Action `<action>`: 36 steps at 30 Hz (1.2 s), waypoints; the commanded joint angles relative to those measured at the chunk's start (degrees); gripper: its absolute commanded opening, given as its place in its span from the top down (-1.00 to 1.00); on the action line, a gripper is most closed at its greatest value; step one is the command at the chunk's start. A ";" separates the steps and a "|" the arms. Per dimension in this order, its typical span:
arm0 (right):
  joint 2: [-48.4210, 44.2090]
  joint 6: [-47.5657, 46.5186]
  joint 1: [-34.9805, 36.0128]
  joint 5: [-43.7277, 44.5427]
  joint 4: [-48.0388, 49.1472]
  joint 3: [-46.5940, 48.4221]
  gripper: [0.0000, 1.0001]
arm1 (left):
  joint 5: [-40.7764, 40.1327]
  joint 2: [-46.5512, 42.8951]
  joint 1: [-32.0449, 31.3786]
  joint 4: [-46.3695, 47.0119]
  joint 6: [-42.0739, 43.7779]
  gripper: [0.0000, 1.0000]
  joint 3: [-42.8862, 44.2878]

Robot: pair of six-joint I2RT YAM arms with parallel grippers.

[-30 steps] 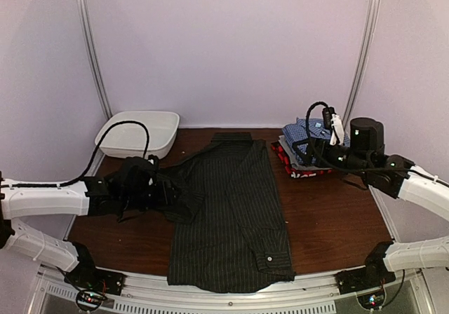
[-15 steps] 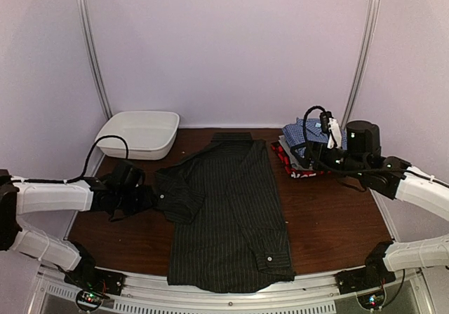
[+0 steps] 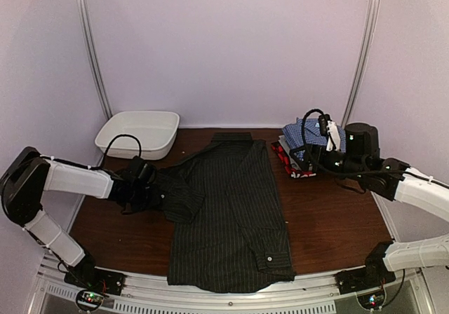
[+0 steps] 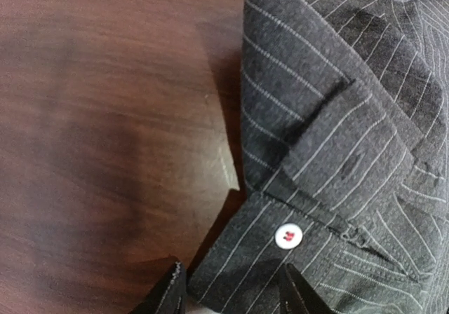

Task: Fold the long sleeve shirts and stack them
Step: Pick up the sleeve from the center of the board, then pass from the left arm to the right

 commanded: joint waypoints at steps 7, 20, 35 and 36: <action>-0.14 0.96 0.31 -0.91 2.48 -1.02 -0.61 | -0.47 4.36 -0.59 -0.70 1.02 0.48 1.86; 0.93 1.71 0.89 -0.58 2.45 -0.83 -0.67 | -1.35 -6.74 -3.58 -5.20 4.56 1.00 7.27; 7.36 1.23 15.56 6.43 10.40 0.18 -1.00 | 14.23 -4.04 -15.68 0.51 14.25 1.00 20.61; 8.31 1.66 16.19 6.62 12.04 -0.01 -1.00 | 15.85 -3.55 -15.92 1.60 14.50 1.00 20.70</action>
